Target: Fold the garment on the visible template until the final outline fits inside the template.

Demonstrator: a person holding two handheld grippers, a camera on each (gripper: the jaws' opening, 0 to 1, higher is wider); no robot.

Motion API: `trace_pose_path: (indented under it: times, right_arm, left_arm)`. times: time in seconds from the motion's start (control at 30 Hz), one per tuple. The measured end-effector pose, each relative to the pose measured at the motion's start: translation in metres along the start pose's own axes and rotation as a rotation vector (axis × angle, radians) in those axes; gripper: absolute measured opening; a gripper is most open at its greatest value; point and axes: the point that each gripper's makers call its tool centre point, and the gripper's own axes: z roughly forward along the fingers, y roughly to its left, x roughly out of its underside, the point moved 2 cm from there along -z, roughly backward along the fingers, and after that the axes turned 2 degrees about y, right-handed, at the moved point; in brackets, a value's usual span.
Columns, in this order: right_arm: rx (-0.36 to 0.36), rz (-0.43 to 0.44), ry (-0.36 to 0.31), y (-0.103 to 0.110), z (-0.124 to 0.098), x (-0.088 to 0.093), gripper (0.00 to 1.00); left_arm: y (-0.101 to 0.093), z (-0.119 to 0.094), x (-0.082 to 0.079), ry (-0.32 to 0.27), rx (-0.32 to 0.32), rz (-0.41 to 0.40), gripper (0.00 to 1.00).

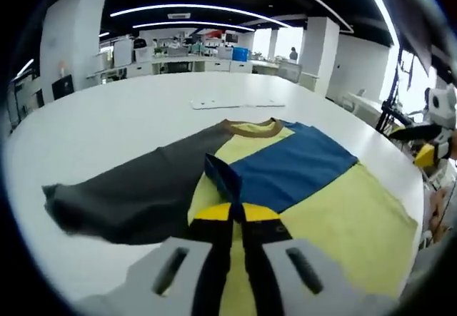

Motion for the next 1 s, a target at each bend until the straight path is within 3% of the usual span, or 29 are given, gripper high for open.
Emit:
trace_pose_path:
  times: [0.2,0.43,0.53,0.67,1.0]
  right_arm:
    - [-0.006,-0.001,0.000,0.005,-0.003,-0.001,0.78]
    - [-0.015,-0.003,-0.003,0.008,-0.004,-0.004,0.81]
    - [-0.020,-0.006,-0.016,0.011,-0.007,-0.007,0.83]
    - [-0.021,-0.021,-0.020,0.015,-0.011,-0.011,0.86]
    - [-0.022,-0.022,-0.025,0.017,-0.014,-0.010,0.86]
  left_arm:
    - [0.013,-0.007,0.014,0.037,-0.047,-0.020,0.09]
    - [0.022,-0.017,0.016,0.041,-0.084,-0.036,0.25]
    - [0.028,-0.021,0.014,0.034,-0.098,-0.027,0.40]
    - [0.037,-0.027,0.009,0.019,-0.127,-0.009,0.70]
    - [0.062,-0.046,0.003,-0.019,-0.180,0.019,0.96]
